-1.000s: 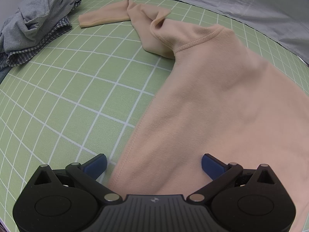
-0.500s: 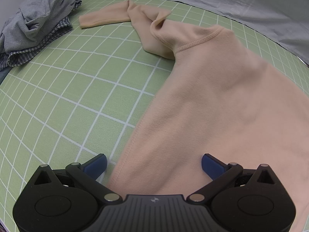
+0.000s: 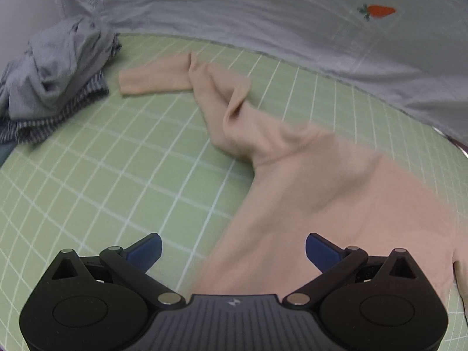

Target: Fold clothes

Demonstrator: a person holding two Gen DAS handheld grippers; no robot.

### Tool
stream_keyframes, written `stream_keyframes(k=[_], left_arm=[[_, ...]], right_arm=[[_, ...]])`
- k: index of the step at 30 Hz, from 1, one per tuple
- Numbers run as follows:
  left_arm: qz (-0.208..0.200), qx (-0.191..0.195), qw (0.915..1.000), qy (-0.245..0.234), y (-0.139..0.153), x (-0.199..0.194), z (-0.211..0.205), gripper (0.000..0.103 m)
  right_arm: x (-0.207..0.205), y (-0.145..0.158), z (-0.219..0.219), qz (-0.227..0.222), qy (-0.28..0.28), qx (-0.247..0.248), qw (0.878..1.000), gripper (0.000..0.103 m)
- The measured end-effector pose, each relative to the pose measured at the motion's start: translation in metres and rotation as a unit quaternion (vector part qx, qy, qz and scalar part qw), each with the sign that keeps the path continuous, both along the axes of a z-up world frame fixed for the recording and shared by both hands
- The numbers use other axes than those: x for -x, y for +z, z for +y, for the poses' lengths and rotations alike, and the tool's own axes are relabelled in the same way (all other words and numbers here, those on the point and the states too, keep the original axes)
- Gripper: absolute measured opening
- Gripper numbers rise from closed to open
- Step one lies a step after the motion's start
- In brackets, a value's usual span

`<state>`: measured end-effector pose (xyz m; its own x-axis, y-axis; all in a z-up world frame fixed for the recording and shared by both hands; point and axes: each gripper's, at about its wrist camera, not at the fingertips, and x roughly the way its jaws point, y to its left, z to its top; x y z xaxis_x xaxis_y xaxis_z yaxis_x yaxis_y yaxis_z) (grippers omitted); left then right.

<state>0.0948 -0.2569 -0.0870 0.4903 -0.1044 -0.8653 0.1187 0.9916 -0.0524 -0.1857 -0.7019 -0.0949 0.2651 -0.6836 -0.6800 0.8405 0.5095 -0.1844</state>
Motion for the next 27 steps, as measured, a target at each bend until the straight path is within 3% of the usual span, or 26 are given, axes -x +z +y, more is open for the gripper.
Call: stream_keyframes(k=[3,6,9,11,13,16,18,19,21,22,23,27], left_arm=[[-0.012,0.022,0.9997,-0.002,0.013,-0.024,-0.008,0.103],[-0.002,0.057,0.9979,0.031,0.013,-0.048,-0.007,0.103],[0.010,0.094,0.9932,0.068,0.011,-0.072,-0.005,0.102],[0.019,0.115,0.9890,0.092,0.009,-0.088,-0.004,0.102],[0.029,0.101,0.9897,0.097,0.000,-0.096,-0.005,0.099],[0.051,0.086,0.9892,0.107,-0.015,-0.107,-0.006,0.077],[0.068,0.098,0.9861,0.115,-0.025,-0.107,-0.002,0.055],[0.070,0.104,0.9850,0.118,-0.027,-0.105,0.000,0.050],[0.068,0.111,0.9843,0.120,-0.029,-0.102,0.003,0.024],[0.064,0.112,0.9846,0.119,-0.028,-0.099,0.005,0.022],[0.057,0.113,0.9852,0.115,-0.025,-0.096,0.006,0.019],[0.028,0.125,0.9868,0.099,-0.004,-0.074,0.017,0.016]], right_arm=[[-0.052,-0.006,0.011,-0.052,0.063,-0.062,0.995,0.066],[-0.109,-0.020,0.024,-0.094,0.112,-0.136,0.980,0.066],[-0.154,-0.030,0.039,-0.092,0.122,-0.167,0.974,0.066],[-0.168,-0.029,0.047,-0.121,0.129,-0.192,0.965,0.070],[-0.181,-0.028,0.055,-0.149,0.136,-0.217,0.955,0.076],[-0.203,-0.029,0.074,-0.129,0.177,-0.211,0.953,0.079],[-0.214,-0.031,0.083,-0.112,0.200,-0.208,0.951,0.078],[-0.216,-0.033,0.086,-0.103,0.209,-0.208,0.950,0.074],[-0.221,-0.037,0.092,-0.085,0.227,-0.207,0.948,0.049],[-0.224,-0.039,0.095,-0.075,0.236,-0.206,0.947,0.025],[-0.227,-0.041,0.098,-0.066,0.244,-0.206,0.945,0.010],[-0.205,-0.022,0.110,-0.082,0.272,-0.175,0.943,0.005]])
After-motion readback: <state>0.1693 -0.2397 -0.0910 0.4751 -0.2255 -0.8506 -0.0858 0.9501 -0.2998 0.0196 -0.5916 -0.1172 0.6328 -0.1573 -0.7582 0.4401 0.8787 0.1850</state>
